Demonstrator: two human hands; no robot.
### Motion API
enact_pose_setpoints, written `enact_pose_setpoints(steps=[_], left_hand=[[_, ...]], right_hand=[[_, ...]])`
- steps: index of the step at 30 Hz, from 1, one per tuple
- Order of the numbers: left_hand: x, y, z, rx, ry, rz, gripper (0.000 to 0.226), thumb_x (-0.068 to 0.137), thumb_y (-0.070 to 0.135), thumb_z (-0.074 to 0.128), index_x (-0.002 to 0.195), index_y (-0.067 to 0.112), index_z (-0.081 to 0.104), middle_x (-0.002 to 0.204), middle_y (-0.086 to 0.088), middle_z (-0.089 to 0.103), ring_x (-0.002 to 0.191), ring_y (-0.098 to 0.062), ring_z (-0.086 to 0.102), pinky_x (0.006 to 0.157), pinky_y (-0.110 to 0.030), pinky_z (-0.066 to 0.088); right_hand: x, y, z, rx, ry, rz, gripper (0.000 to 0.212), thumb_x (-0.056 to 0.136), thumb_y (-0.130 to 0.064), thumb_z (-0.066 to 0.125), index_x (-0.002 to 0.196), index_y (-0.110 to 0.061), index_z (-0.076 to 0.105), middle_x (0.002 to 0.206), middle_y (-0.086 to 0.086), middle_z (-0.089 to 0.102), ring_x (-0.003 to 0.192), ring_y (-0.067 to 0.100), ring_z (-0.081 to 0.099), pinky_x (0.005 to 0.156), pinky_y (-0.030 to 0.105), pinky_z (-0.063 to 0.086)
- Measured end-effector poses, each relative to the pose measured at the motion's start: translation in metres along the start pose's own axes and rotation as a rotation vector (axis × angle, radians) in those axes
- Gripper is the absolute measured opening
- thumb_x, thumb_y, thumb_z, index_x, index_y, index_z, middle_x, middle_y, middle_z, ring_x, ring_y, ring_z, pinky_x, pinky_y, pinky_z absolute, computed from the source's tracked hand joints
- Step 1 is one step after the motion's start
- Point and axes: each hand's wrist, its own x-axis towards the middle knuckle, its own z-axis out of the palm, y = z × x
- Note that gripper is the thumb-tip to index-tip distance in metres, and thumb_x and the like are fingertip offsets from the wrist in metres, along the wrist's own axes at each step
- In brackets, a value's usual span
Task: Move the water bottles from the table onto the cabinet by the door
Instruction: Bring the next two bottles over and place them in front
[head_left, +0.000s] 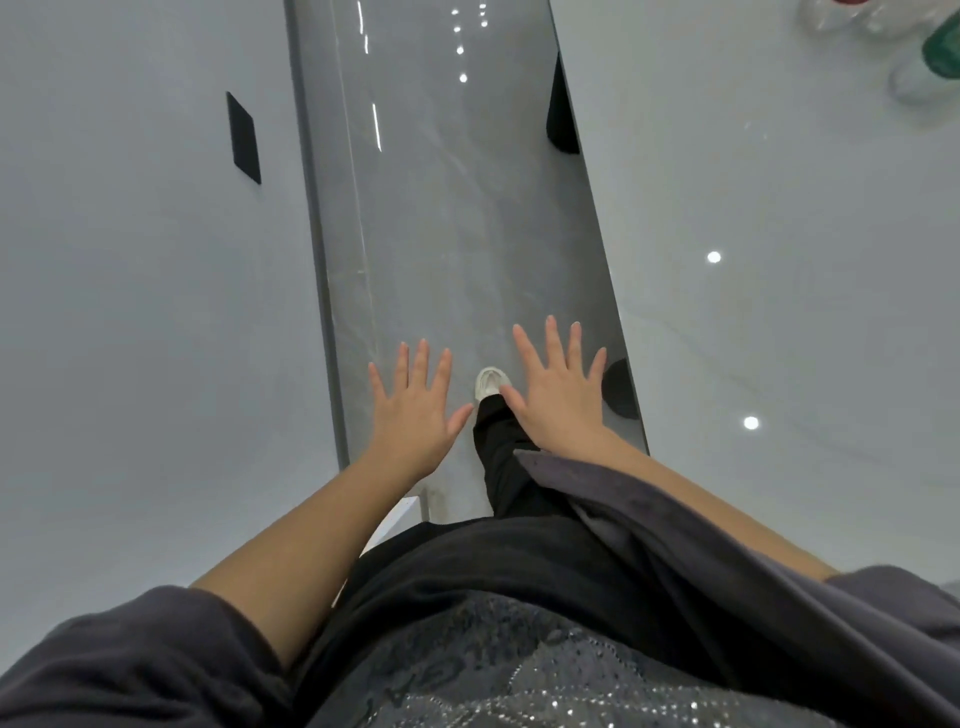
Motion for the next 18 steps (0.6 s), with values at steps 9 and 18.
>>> enact_pose_setpoints(steps=[9, 18], left_hand=[[0.106, -0.022, -0.096, -0.059, 0.098, 0.050, 0.075, 0.096, 0.059, 0.027, 0.156, 0.020, 0.003, 0.163, -0.010, -0.001, 0.150, -0.031, -0.006, 0.116, -0.059, 0.001], [0.219, -0.013, -0.164, 0.043, 0.074, 0.395, 0.077, 0.093, 0.061, 0.018, 0.155, 0.017, 0.010, 0.163, -0.013, 0.005, 0.150, -0.033, 0.000, 0.115, -0.060, 0.005]], right_hand=[[0.098, -0.010, -0.088, -0.031, 0.155, 0.021, 0.076, 0.095, -0.056, 0.044, 0.157, -0.029, 0.009, 0.165, 0.014, 0.003, 0.151, 0.040, -0.003, 0.116, 0.064, 0.007], [0.169, 0.017, -0.136, 0.078, 0.149, 0.364, 0.071, 0.099, -0.055, 0.034, 0.157, -0.027, 0.005, 0.165, 0.014, -0.003, 0.150, 0.041, -0.004, 0.116, 0.063, 0.008]])
